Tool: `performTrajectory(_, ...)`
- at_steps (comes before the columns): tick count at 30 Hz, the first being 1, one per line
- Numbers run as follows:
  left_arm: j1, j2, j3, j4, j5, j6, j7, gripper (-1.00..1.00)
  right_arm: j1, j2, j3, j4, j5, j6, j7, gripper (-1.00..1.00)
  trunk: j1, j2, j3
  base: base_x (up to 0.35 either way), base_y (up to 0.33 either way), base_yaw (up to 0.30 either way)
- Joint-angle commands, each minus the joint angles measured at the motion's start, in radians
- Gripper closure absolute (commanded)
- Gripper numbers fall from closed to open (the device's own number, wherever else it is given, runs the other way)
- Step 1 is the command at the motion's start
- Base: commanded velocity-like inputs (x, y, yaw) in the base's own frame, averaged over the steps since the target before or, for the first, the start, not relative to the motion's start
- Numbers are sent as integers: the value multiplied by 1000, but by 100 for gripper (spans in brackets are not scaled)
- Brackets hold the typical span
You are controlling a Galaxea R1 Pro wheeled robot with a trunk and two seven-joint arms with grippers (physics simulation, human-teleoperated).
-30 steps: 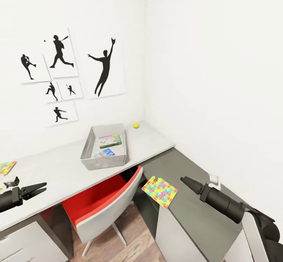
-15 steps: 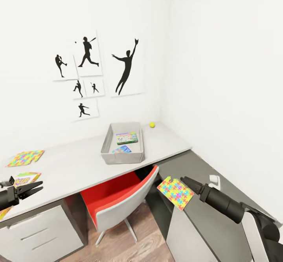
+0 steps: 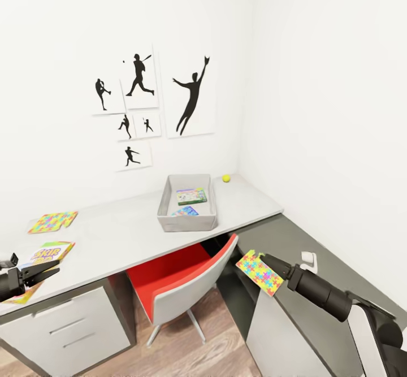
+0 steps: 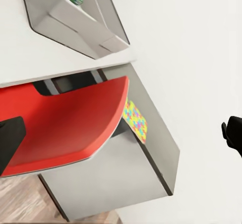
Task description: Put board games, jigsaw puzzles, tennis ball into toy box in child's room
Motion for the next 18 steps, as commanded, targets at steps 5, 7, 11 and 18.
performTrajectory(5, -1, 2, 0, 1, -1, 10, -5, -100, -1, 0, -1, 0, -3, 6, 1, -100, 0, -1, -2, -41, 101, 1)
performTrajectory(7, -1, 2, 0, 1, -1, 10, -5, -100, -1, 0, -1, 0, -4, 6, 1, -100, 0, -1, -2, -13, 102, 0)
performTrajectory(11, -1, 3, 0, 1, -2, 9, -5, -100, -1, 0, -1, 0, -4, 6, 1, -100, 0, -1, -2, -5, 207, 0)
performTrajectory(18, -1, 3, 0, 1, -1, 7, -5, -100, -1, 0, -1, 0, -4, 6, 1, -100, 0, -1, -2, -1, 123, 0)
